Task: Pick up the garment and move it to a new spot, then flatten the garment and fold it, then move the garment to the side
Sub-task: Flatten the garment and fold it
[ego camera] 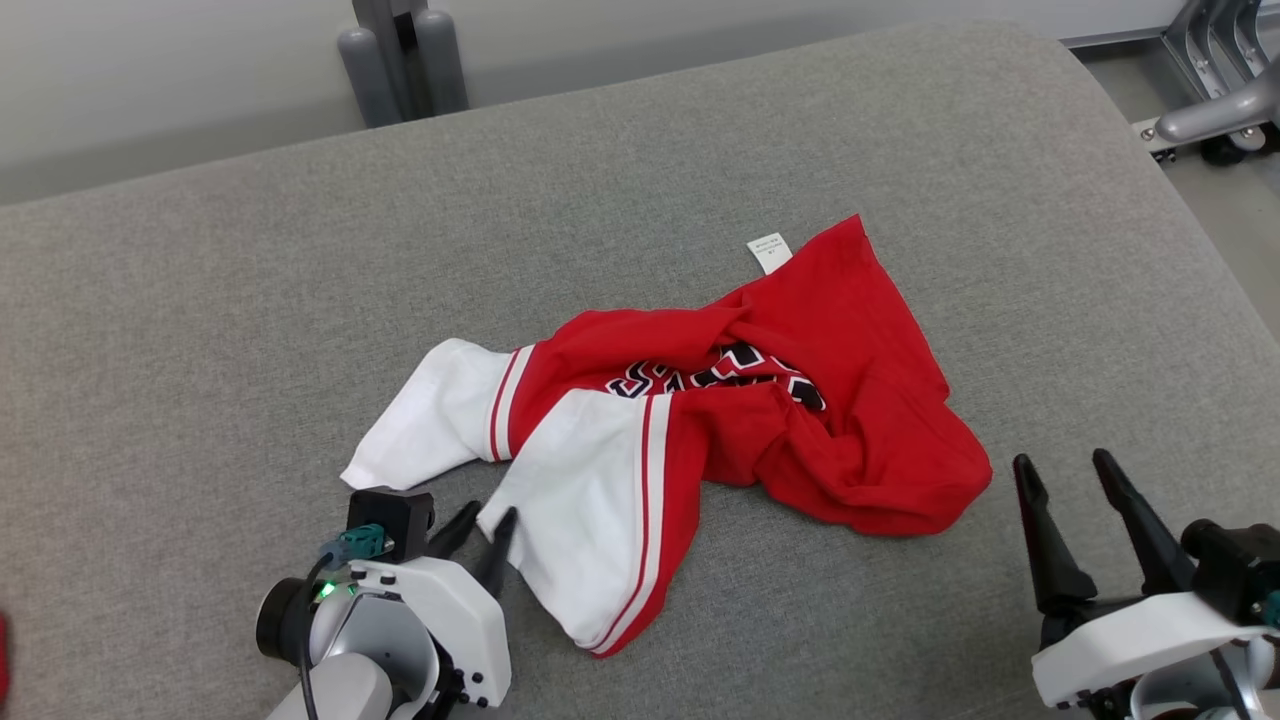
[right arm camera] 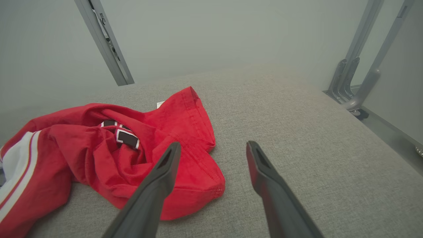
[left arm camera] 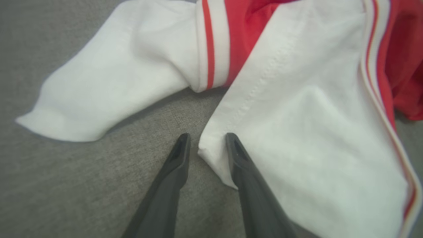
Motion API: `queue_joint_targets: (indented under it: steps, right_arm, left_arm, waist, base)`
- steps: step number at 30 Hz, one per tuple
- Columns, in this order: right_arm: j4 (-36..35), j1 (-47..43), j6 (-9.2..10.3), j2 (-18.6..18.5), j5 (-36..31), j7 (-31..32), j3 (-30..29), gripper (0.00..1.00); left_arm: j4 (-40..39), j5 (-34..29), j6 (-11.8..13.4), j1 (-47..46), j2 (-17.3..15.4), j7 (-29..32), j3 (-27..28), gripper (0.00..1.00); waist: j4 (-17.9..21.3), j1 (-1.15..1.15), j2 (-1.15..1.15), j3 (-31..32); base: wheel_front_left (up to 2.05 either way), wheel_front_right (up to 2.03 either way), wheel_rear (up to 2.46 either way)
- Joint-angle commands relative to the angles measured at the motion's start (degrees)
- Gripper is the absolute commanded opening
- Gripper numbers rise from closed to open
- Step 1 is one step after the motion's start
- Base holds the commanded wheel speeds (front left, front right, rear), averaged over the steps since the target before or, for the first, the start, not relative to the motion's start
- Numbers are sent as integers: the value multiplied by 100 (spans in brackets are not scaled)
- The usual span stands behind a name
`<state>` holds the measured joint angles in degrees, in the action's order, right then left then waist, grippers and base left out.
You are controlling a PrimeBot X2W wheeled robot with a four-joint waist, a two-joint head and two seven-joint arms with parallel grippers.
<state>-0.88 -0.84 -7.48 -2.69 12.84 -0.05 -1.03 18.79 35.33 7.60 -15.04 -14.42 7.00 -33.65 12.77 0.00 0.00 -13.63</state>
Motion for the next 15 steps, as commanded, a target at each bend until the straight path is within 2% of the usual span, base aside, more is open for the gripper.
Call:
queue_joint_targets:
  steps: [1,7,15]
  right_arm:
    - [56,90,-2,-33,30,-51,-70,100]
    - [642,317,-2,-67,-46,25,-269,100]
    - [1961,828,-2,-274,294,-60,151,100]
  left_arm:
    - [52,12,-42,32,-51,43,-40,0]
    - [-146,-55,-2,-81,-123,-16,-16,0]
    - [-426,-117,61,-194,-177,-68,-23,0]
  waist:
    - [11,0,0,-48]
    - [-107,0,0,-200]
    - [-331,0,0,-300]
  base:
    - [0,0,0]
    - [0,0,0]
    - [0,0,0]
